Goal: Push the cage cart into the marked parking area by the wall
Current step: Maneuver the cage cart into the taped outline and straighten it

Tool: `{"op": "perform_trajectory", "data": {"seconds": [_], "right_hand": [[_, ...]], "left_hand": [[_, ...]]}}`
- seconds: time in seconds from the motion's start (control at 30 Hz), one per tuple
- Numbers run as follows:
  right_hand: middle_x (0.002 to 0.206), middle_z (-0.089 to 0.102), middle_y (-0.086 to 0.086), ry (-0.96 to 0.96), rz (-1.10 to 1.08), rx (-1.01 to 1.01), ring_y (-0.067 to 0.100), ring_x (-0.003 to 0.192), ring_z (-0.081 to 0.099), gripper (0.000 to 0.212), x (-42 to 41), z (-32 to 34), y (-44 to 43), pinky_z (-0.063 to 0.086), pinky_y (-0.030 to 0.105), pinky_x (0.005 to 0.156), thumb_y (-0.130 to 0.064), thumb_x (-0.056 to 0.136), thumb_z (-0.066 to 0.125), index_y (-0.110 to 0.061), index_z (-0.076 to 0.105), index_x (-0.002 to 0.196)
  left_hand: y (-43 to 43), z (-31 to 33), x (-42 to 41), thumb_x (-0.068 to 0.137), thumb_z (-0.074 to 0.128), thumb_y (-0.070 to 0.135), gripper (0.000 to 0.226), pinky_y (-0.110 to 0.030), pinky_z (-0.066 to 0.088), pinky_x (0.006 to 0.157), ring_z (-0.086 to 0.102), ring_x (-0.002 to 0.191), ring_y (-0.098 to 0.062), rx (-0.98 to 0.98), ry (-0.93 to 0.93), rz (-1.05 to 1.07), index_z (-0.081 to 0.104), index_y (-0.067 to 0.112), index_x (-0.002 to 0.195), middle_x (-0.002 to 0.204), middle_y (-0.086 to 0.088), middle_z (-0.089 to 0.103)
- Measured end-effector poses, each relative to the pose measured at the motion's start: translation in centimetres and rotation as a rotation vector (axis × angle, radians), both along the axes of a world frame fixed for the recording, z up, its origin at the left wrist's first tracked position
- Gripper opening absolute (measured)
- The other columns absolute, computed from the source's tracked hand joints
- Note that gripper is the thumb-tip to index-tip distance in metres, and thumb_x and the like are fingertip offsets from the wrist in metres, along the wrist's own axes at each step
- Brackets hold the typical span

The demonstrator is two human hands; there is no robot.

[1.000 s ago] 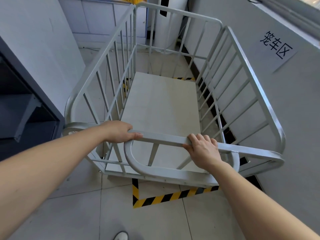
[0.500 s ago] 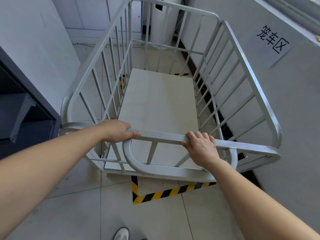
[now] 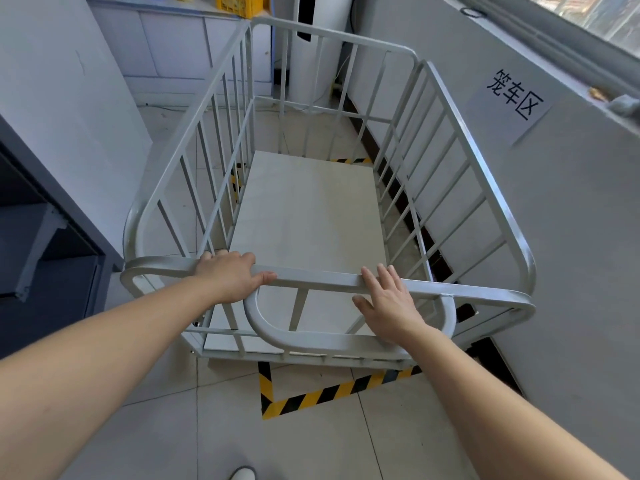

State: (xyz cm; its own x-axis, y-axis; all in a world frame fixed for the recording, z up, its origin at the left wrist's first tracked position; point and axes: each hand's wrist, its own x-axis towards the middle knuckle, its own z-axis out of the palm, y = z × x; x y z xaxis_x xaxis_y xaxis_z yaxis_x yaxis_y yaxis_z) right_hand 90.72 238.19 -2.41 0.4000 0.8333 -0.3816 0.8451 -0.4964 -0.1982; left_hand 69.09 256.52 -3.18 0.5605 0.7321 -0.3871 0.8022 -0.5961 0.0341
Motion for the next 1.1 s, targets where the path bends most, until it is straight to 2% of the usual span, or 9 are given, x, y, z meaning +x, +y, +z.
{"op": "perform_trajectory", "data": {"seconds": [0.07,0.23,0.37,0.47,0.67,0.87,0.93,1.03,1.1], "right_hand": [[0.161,-0.012,0.005,0.027,-0.007,0.006,0.021,0.147,-0.018,0.063,-0.3,0.3,-1.3,-0.005,0.037,0.118,-0.046,0.100,0.031,-0.027,0.001,0.153],[0.162,-0.011,0.005,0.039,-0.033,-0.021,0.019,0.147,-0.017,0.062,-0.7,1.6,-3.1,-0.002,0.035,0.118,-0.045,0.101,0.030,-0.024,0.003,0.153],[0.162,-0.006,0.005,0.034,-0.041,-0.037,0.020,0.148,-0.013,0.062,-1.3,2.3,-4.0,0.000,0.036,0.119,-0.047,0.100,0.029,-0.022,0.009,0.153],[0.162,-0.003,0.005,0.034,-0.058,-0.063,0.020,0.148,-0.012,0.063,-1.5,2.6,-4.6,0.000,0.037,0.119,-0.048,0.100,0.028,-0.021,0.010,0.153],[0.157,0.026,0.007,-0.030,-0.018,-0.132,0.026,0.149,0.001,0.060,-0.9,3.3,-5.6,0.007,0.042,0.120,-0.052,0.099,0.025,-0.019,0.031,0.148],[0.148,0.043,0.008,-0.029,0.051,-0.212,0.027,0.147,0.015,0.055,-0.1,3.2,-6.5,0.011,0.042,0.119,-0.051,0.099,0.023,-0.020,0.045,0.139],[0.140,0.052,0.009,-0.030,0.084,-0.216,0.027,0.143,0.026,0.053,0.2,3.0,-7.0,0.015,0.043,0.118,-0.051,0.100,0.023,-0.020,0.052,0.132],[0.125,0.060,0.008,-0.026,0.123,-0.187,0.027,0.126,0.046,0.052,0.9,2.8,-7.6,0.028,0.040,0.109,-0.051,0.100,0.023,-0.019,0.053,0.127],[0.118,0.062,0.009,-0.014,0.156,-0.150,0.026,0.115,0.051,0.051,1.4,2.7,-7.9,0.032,0.038,0.101,-0.050,0.100,0.022,-0.018,0.053,0.126]], "left_hand": [[-0.4,0.4,0.1,0.088,0.024,0.071,0.064,-0.045,0.033,0.097,0.048,0.120,-0.027,0.009,-0.005,0.011,0.050,0.021,0.119,0.124,-0.005,0.057],[-2.0,1.5,1.0,0.095,0.033,0.057,0.055,-0.047,0.028,0.105,0.038,0.131,-0.026,0.030,-0.042,-0.030,0.038,0.023,0.138,0.138,-0.005,0.046],[-3.9,2.5,1.8,0.093,0.042,0.053,0.058,-0.044,0.016,0.112,0.023,0.139,-0.025,0.166,-0.072,-0.227,0.032,0.023,0.142,0.147,-0.006,0.032],[-5.2,2.4,2.0,0.091,0.048,0.048,0.052,-0.041,0.012,0.109,0.026,0.137,-0.025,0.314,-0.158,-0.470,0.043,0.023,0.136,0.143,-0.007,0.035],[-6.7,2.7,2.6,0.095,0.043,0.041,0.032,-0.035,0.032,0.095,0.043,0.111,-0.024,0.293,-0.187,-0.592,0.059,0.018,0.111,0.115,-0.004,0.052],[-7.7,1.1,2.9,0.099,0.030,0.046,0.043,-0.036,0.039,0.091,0.051,0.107,-0.021,0.028,-0.101,-0.527,0.064,0.022,0.110,0.108,0.002,0.061],[-8.0,0.4,3.1,0.099,0.028,0.048,0.045,-0.036,0.044,0.086,0.055,0.097,-0.019,-0.105,-0.137,-0.413,0.064,0.023,0.101,0.100,0.003,0.063],[-9.1,0.4,3.9,0.098,0.027,0.053,0.044,-0.032,0.041,0.074,0.054,0.080,-0.015,-0.341,-0.178,-0.237,0.056,0.025,0.080,0.083,0.004,0.058],[-10.2,0.6,4.6,0.097,0.024,0.058,0.054,-0.030,0.042,0.073,0.055,0.073,-0.012,-0.392,-0.153,-0.178,0.060,0.020,0.083,0.076,0.004,0.058]]}}
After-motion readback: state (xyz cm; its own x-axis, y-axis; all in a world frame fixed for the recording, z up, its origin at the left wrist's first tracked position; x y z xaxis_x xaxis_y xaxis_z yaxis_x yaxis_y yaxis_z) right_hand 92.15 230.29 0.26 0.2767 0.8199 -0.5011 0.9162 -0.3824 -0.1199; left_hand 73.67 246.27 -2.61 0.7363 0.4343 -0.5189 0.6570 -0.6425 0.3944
